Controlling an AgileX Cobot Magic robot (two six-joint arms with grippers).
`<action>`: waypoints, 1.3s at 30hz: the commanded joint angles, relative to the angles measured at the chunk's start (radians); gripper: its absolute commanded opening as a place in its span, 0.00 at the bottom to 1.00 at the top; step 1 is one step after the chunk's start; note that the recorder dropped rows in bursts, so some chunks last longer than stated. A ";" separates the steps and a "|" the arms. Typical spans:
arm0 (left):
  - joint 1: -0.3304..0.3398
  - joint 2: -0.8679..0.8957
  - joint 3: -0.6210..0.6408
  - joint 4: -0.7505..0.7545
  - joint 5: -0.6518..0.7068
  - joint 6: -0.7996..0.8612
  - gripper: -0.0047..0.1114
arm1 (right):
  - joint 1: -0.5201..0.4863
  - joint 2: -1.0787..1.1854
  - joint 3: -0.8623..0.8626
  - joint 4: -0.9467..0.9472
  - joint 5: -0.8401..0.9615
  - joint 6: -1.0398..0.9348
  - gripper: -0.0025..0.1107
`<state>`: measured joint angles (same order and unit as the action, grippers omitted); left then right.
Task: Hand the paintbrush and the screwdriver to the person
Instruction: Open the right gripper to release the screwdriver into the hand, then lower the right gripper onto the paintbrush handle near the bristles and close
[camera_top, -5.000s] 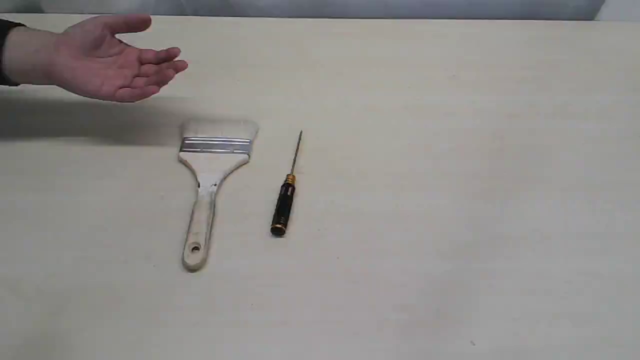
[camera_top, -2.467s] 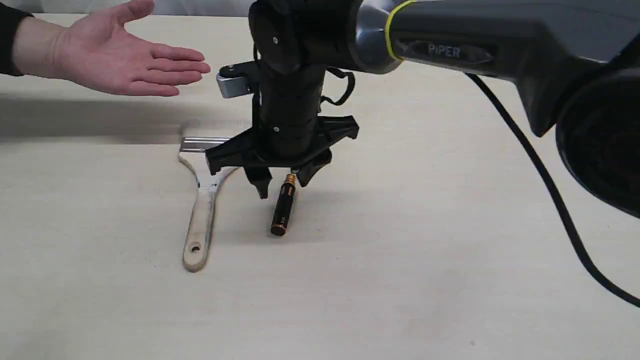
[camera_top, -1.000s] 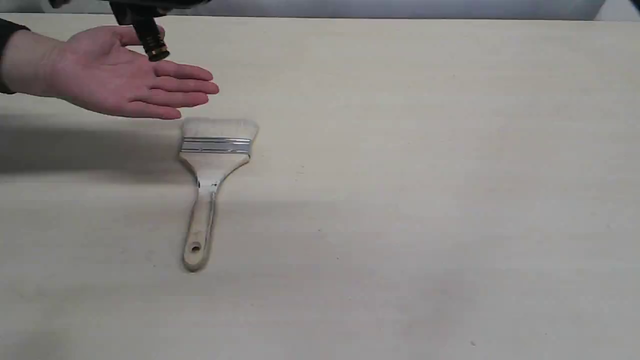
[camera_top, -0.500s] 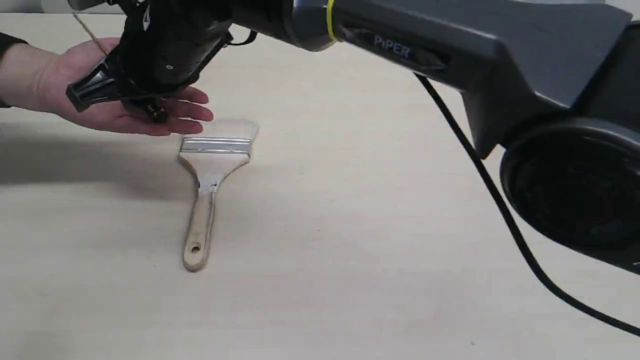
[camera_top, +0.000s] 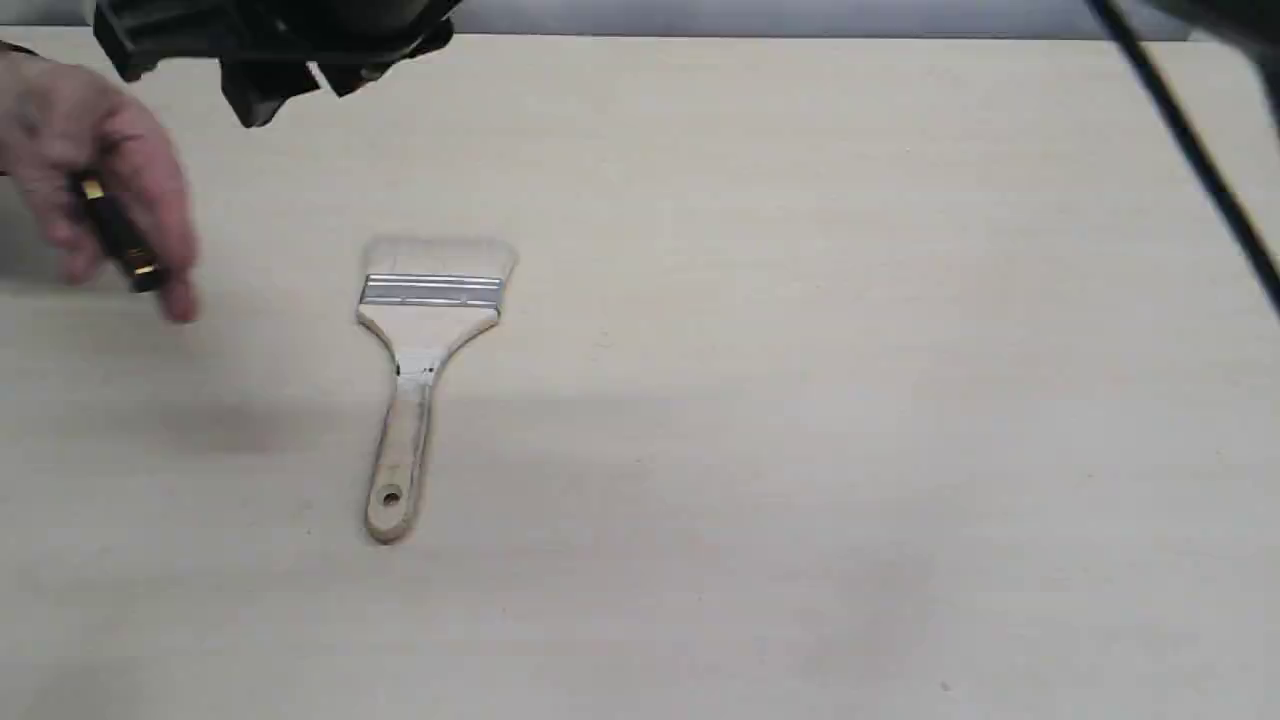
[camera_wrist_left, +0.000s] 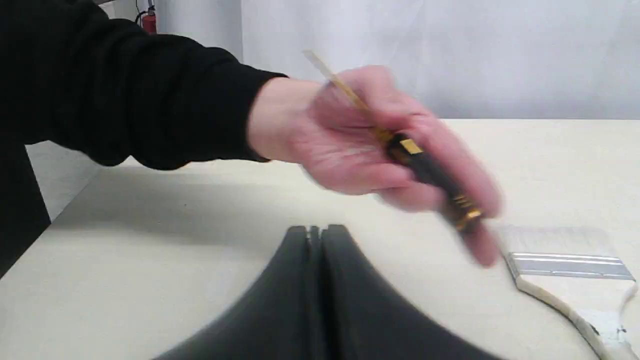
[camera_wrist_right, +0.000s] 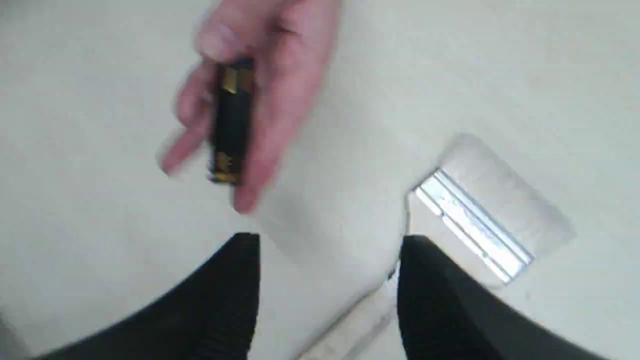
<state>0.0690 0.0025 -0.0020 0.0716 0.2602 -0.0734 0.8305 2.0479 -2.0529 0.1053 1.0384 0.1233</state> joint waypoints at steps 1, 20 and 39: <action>-0.006 -0.002 0.002 -0.002 -0.010 -0.002 0.04 | -0.003 -0.060 -0.006 -0.073 0.122 0.085 0.43; -0.006 -0.002 0.002 -0.005 -0.010 -0.002 0.04 | -0.003 0.159 -0.006 -0.084 0.167 0.240 0.43; -0.006 -0.002 0.002 -0.003 -0.010 -0.002 0.04 | -0.003 0.377 -0.006 -0.038 0.039 0.303 0.43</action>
<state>0.0690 0.0025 -0.0020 0.0716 0.2602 -0.0734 0.8305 2.4216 -2.0569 0.0738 1.0952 0.4199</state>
